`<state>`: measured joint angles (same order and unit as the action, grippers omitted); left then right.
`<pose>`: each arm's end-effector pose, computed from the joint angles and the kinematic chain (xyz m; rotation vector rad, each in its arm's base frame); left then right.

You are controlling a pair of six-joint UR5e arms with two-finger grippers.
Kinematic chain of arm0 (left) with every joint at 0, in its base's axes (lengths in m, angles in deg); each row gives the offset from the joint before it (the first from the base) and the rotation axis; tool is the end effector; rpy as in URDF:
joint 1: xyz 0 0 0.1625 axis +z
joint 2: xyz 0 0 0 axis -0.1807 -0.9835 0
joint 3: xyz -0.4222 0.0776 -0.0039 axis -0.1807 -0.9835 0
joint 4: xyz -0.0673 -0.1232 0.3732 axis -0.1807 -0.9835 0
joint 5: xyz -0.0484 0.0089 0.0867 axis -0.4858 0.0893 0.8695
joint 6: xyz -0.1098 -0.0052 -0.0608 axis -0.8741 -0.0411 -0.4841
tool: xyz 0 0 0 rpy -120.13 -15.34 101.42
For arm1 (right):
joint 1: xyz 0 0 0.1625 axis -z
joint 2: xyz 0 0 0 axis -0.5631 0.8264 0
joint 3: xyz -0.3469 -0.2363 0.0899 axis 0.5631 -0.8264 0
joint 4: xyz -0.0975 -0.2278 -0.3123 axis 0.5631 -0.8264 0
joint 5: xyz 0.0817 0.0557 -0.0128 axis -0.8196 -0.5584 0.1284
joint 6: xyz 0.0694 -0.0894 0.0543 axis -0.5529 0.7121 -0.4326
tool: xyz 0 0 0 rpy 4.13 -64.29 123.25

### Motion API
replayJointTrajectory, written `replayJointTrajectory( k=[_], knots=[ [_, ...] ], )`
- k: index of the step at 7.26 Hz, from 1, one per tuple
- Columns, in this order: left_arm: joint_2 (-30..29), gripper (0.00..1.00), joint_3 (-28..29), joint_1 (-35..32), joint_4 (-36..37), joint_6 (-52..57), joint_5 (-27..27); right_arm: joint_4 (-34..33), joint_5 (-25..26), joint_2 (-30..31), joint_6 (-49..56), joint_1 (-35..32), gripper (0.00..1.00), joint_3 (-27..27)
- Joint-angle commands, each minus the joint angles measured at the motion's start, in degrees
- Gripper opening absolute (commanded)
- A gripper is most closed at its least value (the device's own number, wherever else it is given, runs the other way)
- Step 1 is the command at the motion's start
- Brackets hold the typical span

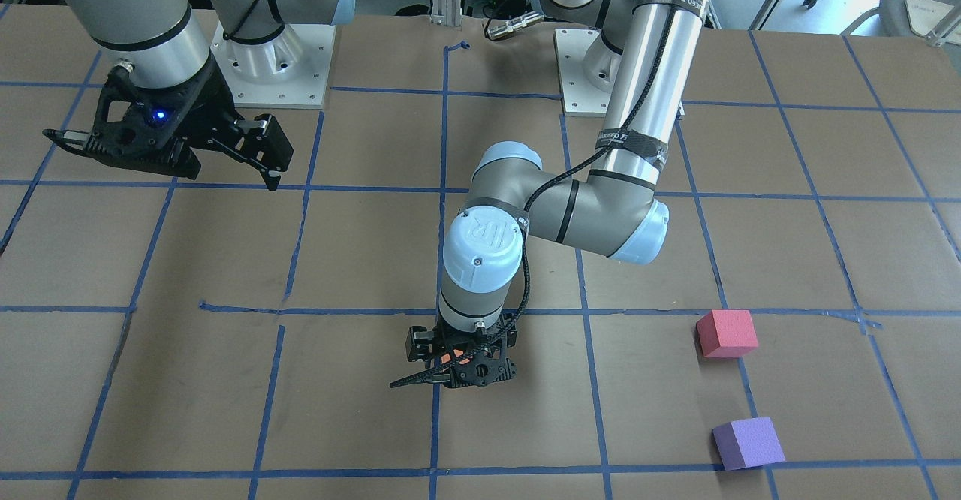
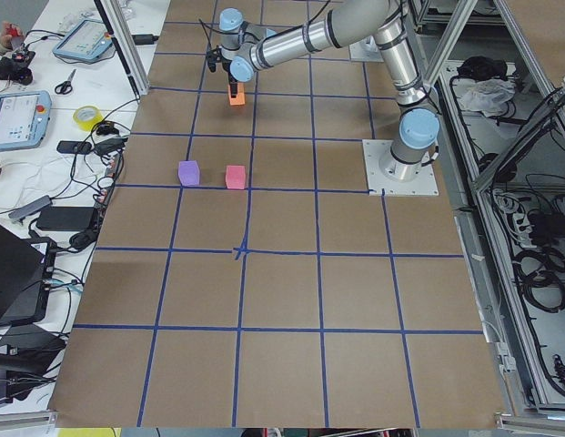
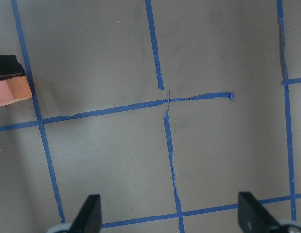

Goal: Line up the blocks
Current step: 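Reach the left gripper to the orange cube and grasp it while the right arm withdraws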

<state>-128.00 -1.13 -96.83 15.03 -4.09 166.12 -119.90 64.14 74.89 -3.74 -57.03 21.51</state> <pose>-0.3368 -0.6176 0.1863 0.2873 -3.0498 0.1107 0.1446 -0.4958 0.4481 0.2366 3.1316 -0.0180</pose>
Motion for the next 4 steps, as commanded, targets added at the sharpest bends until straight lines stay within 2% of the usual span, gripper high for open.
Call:
replayJointTrajectory(
  k=[1, 2, 3, 4],
  knots=[
    [-0.7, 0.81, -0.1, -0.1, -0.6, -1.3, -1.1, 0.1, -0.1, -0.1, 0.0, 0.1, 1.0, 0.1],
    [-0.7, 0.54, -0.1, -0.1, -1.3, -1.1, -0.6, 0.1, -0.1, -0.1, -0.1, 0.1, 1.0, 0.1],
    [-0.5, 0.43, 0.0, 0.0, -1.4, -1.1, -0.4, 0.1, -0.1, -0.1, -0.1, 0.1, 1.0, 0.1],
    [-0.1, 0.42, 0.3, 0.0, -1.4, -1.8, 0.8, 0.1, -0.2, -0.1, 0.0, 0.2, 1.0, 0.1]
  ],
)
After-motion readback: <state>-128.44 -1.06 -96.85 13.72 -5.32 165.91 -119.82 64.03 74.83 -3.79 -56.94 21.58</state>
